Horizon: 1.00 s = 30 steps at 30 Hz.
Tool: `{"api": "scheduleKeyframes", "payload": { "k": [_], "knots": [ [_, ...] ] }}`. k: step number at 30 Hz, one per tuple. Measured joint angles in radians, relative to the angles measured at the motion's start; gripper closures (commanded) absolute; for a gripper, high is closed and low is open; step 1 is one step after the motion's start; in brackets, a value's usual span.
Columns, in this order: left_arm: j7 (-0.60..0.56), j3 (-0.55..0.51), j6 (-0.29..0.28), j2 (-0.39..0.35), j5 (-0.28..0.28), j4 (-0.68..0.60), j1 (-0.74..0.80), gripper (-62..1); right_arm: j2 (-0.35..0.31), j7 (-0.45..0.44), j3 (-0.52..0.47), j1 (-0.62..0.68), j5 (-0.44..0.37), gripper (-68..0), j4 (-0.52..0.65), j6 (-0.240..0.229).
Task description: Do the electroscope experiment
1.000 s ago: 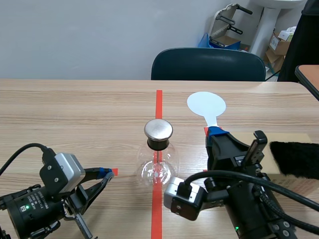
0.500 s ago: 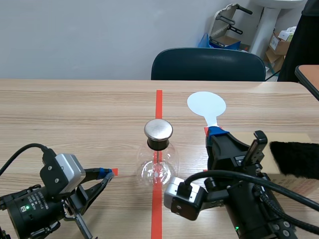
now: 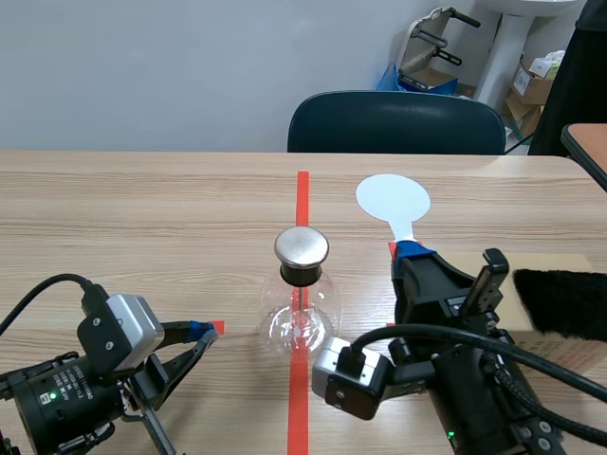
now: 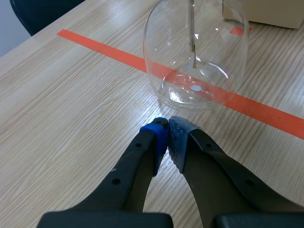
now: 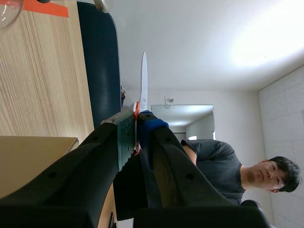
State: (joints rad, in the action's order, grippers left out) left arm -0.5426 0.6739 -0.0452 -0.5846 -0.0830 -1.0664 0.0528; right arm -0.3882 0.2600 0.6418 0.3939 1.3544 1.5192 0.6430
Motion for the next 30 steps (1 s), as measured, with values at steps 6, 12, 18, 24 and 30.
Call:
{"api": "scheduleKeyframes", "payload": {
  "k": [6, 12, 18, 24, 30],
  "knots": [
    [0.0, 0.0, 0.0, 0.0, 0.003, 0.0, 0.0, -2.7, 0.0, 0.0, 0.0, 0.0, 0.0, -1.7, 0.0, 0.0],
    [0.009, 0.0, 0.0, 0.0, 0.003, 0.0, 0.0, -2.7, 0.0, 0.0, 0.0, 0.0, 0.0, -1.7, 0.0, 0.0],
    [0.009, 0.0, 0.0, 0.0, 0.003, 0.0, 0.0, -2.7, 0.0, 0.0, 0.0, 0.0, 0.0, -1.7, 0.0, 0.0],
    [0.009, 0.0, 0.0, 0.0, 0.003, 0.0, 0.0, -2.7, 0.0, 0.0, 0.0, 0.0, 0.0, -1.7, 0.0, 0.0],
    [0.012, 0.0, 0.0, 0.0, 0.003, 0.0, 0.0, -2.7, 0.0, 0.0, 0.0, 0.0, 0.0, -1.7, 0.0, 0.0]
  ]
}}
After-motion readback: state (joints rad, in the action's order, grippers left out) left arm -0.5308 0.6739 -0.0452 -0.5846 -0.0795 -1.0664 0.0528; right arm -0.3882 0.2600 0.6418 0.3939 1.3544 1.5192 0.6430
